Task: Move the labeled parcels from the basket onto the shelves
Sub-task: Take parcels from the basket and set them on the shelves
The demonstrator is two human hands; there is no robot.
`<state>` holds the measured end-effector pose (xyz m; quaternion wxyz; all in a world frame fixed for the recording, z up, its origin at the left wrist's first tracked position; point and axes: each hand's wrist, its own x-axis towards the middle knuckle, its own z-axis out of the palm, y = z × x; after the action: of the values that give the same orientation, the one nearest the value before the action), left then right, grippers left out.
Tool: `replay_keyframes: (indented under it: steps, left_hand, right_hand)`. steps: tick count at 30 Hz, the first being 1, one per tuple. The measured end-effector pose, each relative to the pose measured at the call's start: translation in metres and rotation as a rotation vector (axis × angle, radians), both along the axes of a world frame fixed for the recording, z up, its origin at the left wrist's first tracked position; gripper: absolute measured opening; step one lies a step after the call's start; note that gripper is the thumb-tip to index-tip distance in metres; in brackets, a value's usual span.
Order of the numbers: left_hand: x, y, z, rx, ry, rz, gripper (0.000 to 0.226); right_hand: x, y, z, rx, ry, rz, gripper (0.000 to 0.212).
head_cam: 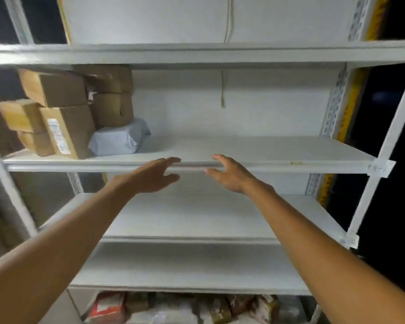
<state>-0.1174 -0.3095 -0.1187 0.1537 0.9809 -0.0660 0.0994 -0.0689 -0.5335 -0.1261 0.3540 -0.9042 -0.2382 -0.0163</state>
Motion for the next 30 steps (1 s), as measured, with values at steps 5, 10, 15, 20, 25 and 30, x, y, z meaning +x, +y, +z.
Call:
replay_keyframes:
  steps: [5,10,15,20,25,30]
  left_hand:
    - [0.003,0.076,0.01,-0.114,-0.052,0.099,0.048]
    - [0.014,0.145,0.02,-0.203,-0.087,0.18,0.05]
    - [0.035,0.202,0.022,-0.229,-0.074,0.243,0.051]
    - [0.062,0.241,0.022,-0.267,-0.108,0.283,0.051]
    - [0.08,0.277,0.037,-0.329,-0.209,0.358,0.049]
    - [0.069,0.319,0.064,-0.316,-0.273,0.52,0.057]
  right_hand:
    - [0.025,0.077,0.008,0.07,-0.004,0.062,0.054]
    - [0.051,0.141,0.012,0.135,0.038,0.097,0.055]
    - [0.082,0.189,0.013,0.179,0.051,0.102,0.055]
    - [0.127,0.233,0.016,0.205,0.056,0.143,0.054]
    - [0.171,0.282,0.026,0.275,0.047,0.234,0.052]
    - [0.194,0.346,0.053,0.327,0.059,0.363,0.053]
